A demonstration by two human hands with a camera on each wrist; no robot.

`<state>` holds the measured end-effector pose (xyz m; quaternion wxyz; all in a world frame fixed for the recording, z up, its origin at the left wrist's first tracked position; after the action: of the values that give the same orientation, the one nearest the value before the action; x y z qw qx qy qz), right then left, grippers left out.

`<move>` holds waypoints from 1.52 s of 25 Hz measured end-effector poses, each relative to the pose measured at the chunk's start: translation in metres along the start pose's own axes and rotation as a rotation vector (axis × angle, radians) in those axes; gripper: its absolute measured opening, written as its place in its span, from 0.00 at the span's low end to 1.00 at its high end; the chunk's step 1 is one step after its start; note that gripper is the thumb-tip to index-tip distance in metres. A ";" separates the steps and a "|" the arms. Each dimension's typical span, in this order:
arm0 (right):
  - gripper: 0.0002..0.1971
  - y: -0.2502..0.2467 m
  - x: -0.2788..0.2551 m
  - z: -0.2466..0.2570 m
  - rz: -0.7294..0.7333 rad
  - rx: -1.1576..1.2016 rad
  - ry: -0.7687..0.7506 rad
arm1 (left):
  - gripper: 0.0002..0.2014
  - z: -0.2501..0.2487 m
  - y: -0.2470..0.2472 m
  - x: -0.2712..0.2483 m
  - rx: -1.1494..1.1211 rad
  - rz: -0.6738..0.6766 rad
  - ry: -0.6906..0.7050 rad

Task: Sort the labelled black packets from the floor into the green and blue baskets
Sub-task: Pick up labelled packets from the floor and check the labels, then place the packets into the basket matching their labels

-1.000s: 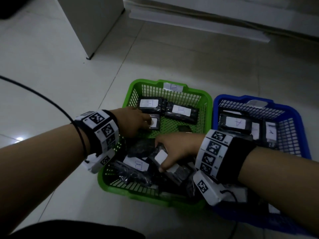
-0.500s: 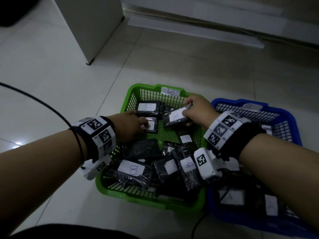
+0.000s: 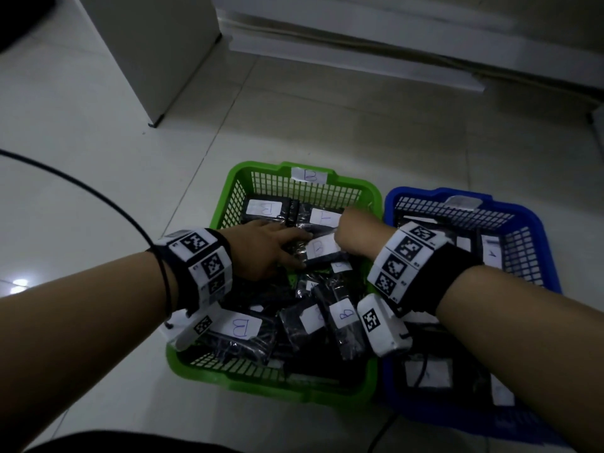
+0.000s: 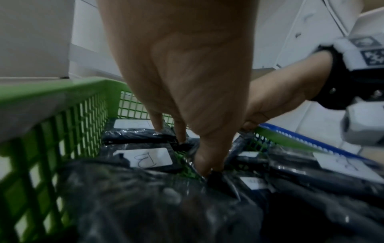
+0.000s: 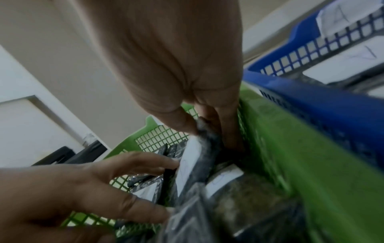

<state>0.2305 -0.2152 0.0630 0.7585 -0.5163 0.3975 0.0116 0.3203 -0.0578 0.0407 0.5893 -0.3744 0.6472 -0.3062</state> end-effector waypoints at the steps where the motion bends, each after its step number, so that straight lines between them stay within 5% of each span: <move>1: 0.12 0.001 -0.004 0.000 0.050 -0.074 -0.010 | 0.23 0.000 0.000 0.002 0.011 0.007 -0.014; 4: 0.12 0.005 -0.005 0.001 0.108 -0.116 -0.052 | 0.22 0.002 -0.002 0.006 -0.042 0.025 -0.001; 13: 0.42 0.013 -0.017 -0.001 0.057 0.194 -0.039 | 0.19 0.008 -0.010 0.012 -0.344 -0.004 -0.018; 15: 0.40 0.005 -0.019 -0.004 -0.009 0.173 -0.020 | 0.18 0.011 -0.011 0.013 -0.339 0.003 -0.038; 20: 0.16 -0.027 -0.020 -0.014 -0.314 0.105 -0.060 | 0.16 0.017 -0.013 0.021 -0.373 -0.024 -0.043; 24: 0.18 -0.038 -0.024 -0.017 -0.531 0.149 -0.139 | 0.14 0.011 -0.015 0.028 -0.331 -0.080 -0.009; 32: 0.21 0.004 -0.002 0.002 -0.120 0.054 -0.301 | 0.16 0.024 -0.010 0.008 -0.162 -0.036 -0.123; 38: 0.21 0.012 0.004 -0.002 -0.108 -0.300 -0.252 | 0.18 0.026 0.003 -0.011 -0.141 0.017 -0.153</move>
<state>0.2270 -0.2128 0.0509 0.7165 -0.6384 0.2649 0.0945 0.3457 -0.0459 0.0410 0.6115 -0.4318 0.6235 -0.2256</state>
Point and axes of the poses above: each hand's wrist, its own x-axis towards the middle knuckle, its own y-axis out of the palm, z = x × y, the point moved 1 cm from there along x, towards the middle knuckle, and after that the axes turned 2 degrees about -x, right-handed, at the moved point
